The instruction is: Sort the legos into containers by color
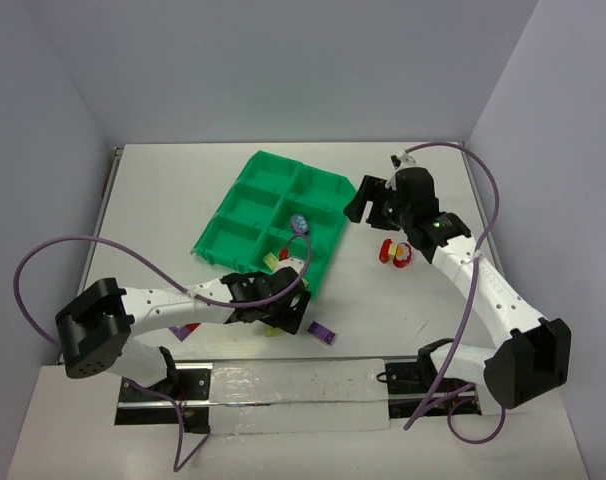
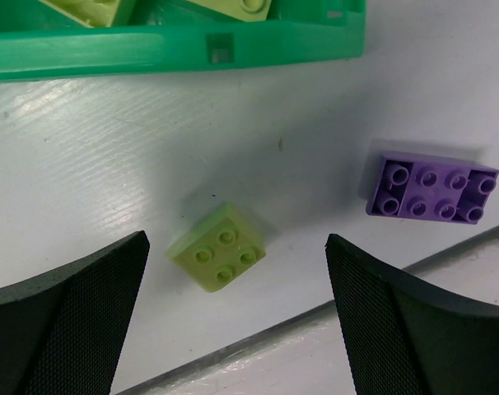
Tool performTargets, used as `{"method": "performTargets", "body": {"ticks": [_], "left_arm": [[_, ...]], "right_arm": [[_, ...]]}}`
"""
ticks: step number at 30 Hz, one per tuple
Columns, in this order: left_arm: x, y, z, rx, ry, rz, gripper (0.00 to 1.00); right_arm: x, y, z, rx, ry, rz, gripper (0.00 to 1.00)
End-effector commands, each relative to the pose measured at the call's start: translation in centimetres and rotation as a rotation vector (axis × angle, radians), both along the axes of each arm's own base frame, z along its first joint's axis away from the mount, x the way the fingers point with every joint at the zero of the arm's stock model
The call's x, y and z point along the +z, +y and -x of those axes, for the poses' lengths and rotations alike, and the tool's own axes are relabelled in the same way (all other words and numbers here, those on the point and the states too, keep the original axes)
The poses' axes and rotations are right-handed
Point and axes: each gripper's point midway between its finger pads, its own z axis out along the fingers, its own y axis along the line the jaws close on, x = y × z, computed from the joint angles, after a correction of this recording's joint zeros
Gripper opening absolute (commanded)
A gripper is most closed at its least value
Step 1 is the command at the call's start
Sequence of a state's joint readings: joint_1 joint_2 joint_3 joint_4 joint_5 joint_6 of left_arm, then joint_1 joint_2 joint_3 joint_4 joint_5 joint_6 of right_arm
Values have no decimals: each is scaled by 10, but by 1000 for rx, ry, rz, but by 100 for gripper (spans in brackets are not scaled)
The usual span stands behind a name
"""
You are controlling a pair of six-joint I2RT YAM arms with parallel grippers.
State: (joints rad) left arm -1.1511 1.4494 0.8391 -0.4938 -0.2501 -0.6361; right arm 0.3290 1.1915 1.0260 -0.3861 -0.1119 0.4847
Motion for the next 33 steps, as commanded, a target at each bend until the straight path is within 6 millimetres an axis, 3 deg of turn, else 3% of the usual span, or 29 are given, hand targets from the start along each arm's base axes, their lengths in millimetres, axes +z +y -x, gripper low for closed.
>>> {"method": "performTargets", "body": {"ticks": [1,10,15,23,33], "left_arm": [[6,-4,-7,59,-37,29,96],[-1,-16,2,-14,-21,82,96],[-16,-9,3,15,-2,12,95],[-20,-8,12,29,24,21,90],[-30,-7,37,25,43,-32,82]], "right_arm": [[10,0,-1,7,-34,-7,83],[9,0,2,13,-32,-14,83],[8,0,4,15,-31,-16,84],[6,3,4,26,-26,-24,84],[5,3,5,27,-25,-29,84]]}}
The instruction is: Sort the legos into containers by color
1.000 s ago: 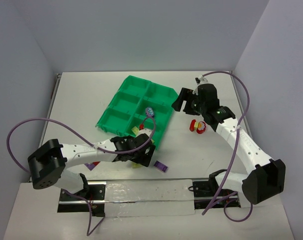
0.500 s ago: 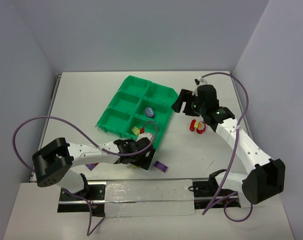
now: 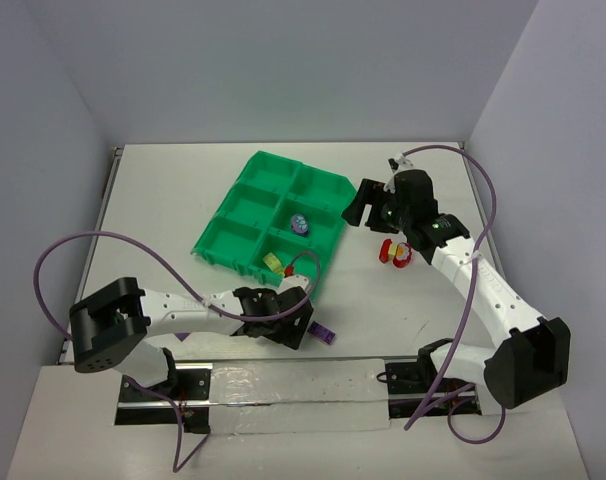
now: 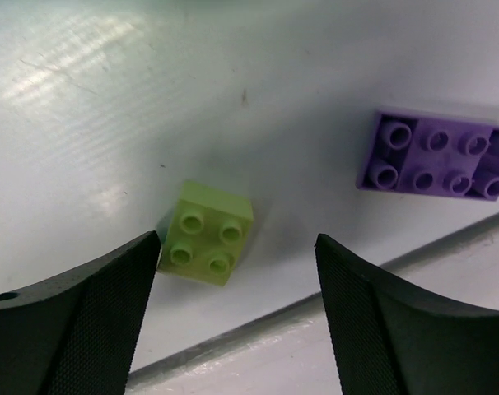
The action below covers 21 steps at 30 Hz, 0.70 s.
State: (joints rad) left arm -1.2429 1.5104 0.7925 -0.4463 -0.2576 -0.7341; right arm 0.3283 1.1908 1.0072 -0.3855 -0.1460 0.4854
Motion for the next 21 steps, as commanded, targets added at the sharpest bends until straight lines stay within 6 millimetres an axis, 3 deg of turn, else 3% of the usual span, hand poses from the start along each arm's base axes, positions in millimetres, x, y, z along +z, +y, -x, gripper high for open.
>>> {"method": "performTargets", "body": {"ticks": [1,4,6,9,13,14,18,21], "left_arm": [[-3,0,6,34,-9,-19,81],[-3,2,1,57,-36,-38,76],[0,3,-5,89,-70,-42,66],[4,4,-17,115,-133,-46,44],[19,4,-29,132,-192,-70,6],[21,7,-29,129,-192,-80,5],[61,5,-35,134,-227,-21,0],[106,4,-53,178,-254,95,0]], "right_arm": [[12,0,0,1,-47,-21,84],[13,2,0,10,-48,-32,84],[14,3,0,12,-49,-34,84],[14,3,0,15,-46,-31,84],[18,2,3,16,-55,-28,84],[18,1,3,14,-57,-28,84],[23,-2,5,5,-73,-29,84],[26,-3,6,3,-82,-27,84]]}}
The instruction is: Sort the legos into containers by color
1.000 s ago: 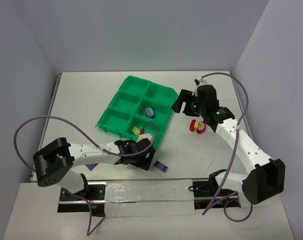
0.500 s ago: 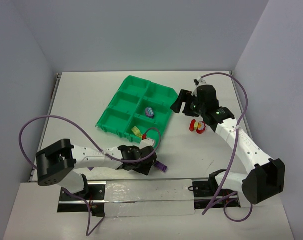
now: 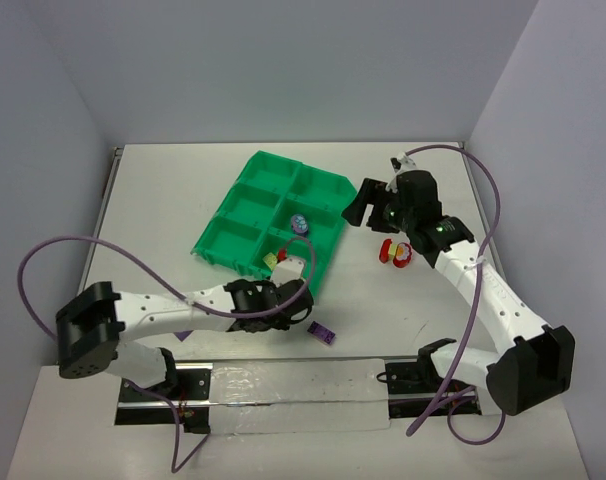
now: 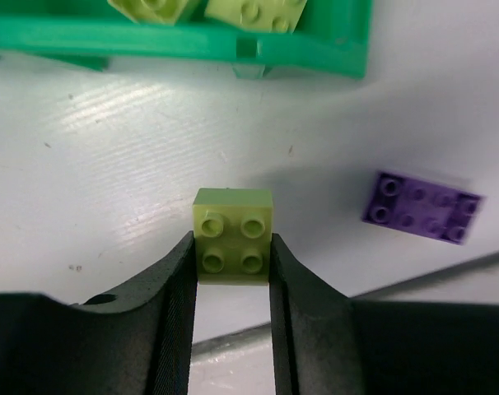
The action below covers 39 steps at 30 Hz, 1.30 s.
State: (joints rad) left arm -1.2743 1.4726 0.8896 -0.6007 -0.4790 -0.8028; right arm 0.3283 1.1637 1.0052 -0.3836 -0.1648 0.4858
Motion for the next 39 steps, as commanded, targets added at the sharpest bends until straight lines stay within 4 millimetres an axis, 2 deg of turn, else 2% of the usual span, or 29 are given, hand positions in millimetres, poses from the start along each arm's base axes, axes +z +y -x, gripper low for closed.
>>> {"method": "performTargets", "body": {"ticks": [1,2,5,8,12,15,18,24,28,33,37,39], "left_arm": [[83,-4,-33,62,-102,182,0],[88,-4,-32,56,-103,199,0],[125,2,-62,126,-130,298,0],[138,2,-81,154,-151,316,0],[150,-7,-112,178,-170,304,0],[139,-17,-131,172,-146,242,0],[134,-25,-142,159,-115,230,0],[113,-31,-145,126,-24,248,0],[101,-36,-143,107,33,277,0],[91,-42,-151,109,49,270,0],[74,-39,-153,121,74,243,0],[72,-37,-154,131,73,246,0]], "right_arm": [[17,-5,2,-13,-62,-8,84],[17,-5,3,-12,-62,-5,84],[16,-8,4,-16,-54,3,84],[12,-3,10,16,-43,-6,84],[-1,3,29,105,-30,10,83],[-12,-1,47,153,-31,84,83],[-26,2,69,231,-37,151,82],[-57,14,106,327,-32,144,79],[-63,25,117,372,-27,114,79],[-66,43,124,447,-31,117,79],[-75,59,131,508,-13,155,78],[-83,70,139,554,10,179,76]]}}
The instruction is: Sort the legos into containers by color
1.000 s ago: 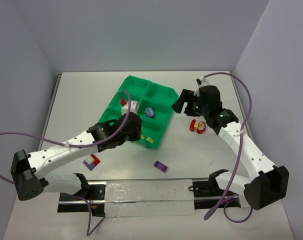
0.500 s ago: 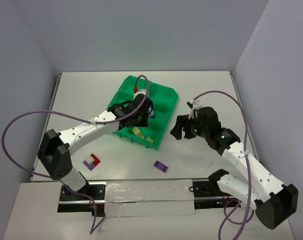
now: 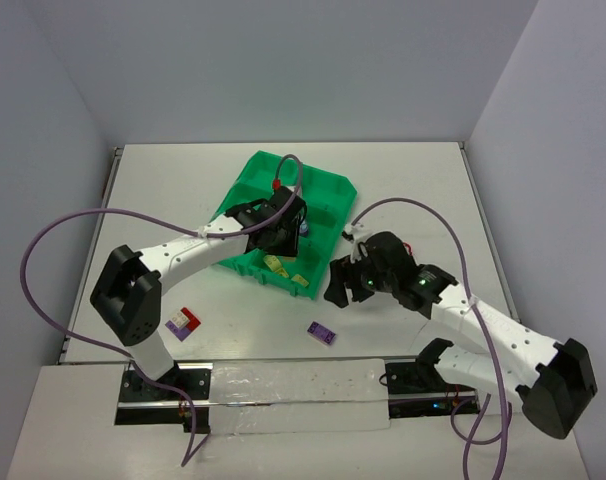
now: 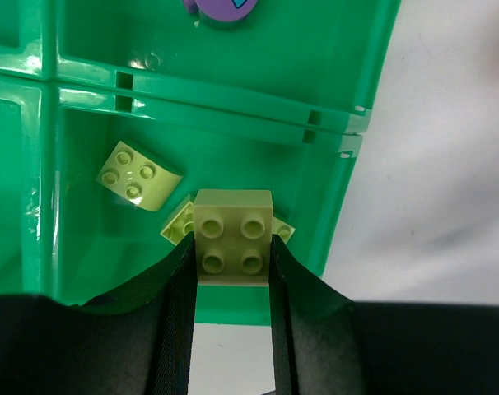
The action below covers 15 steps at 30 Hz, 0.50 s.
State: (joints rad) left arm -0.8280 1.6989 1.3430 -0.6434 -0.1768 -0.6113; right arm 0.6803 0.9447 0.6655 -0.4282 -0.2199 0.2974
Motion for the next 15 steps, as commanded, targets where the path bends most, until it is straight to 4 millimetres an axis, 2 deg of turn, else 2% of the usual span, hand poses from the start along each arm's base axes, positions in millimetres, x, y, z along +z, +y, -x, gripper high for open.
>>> {"method": "performTargets", "body": {"ticks": [1,5,8,9,11,15], "left_arm": [[8,-5,-8,-1,-24,53,0],[-11,2,-1,14,12,49,2],[-22,9,-2,42,18,13,18],[-23,9,-2,45,17,10,26],[-25,14,-4,61,9,-9,55],[-13,14,-6,73,-19,13,97]], "right_arm": [[2,23,3,65,-24,13,75],[-15,39,23,97,9,45,74],[-27,44,33,96,19,59,74],[-28,46,35,99,17,61,74],[-37,48,44,107,29,89,76],[-60,48,48,91,77,165,78]]}}
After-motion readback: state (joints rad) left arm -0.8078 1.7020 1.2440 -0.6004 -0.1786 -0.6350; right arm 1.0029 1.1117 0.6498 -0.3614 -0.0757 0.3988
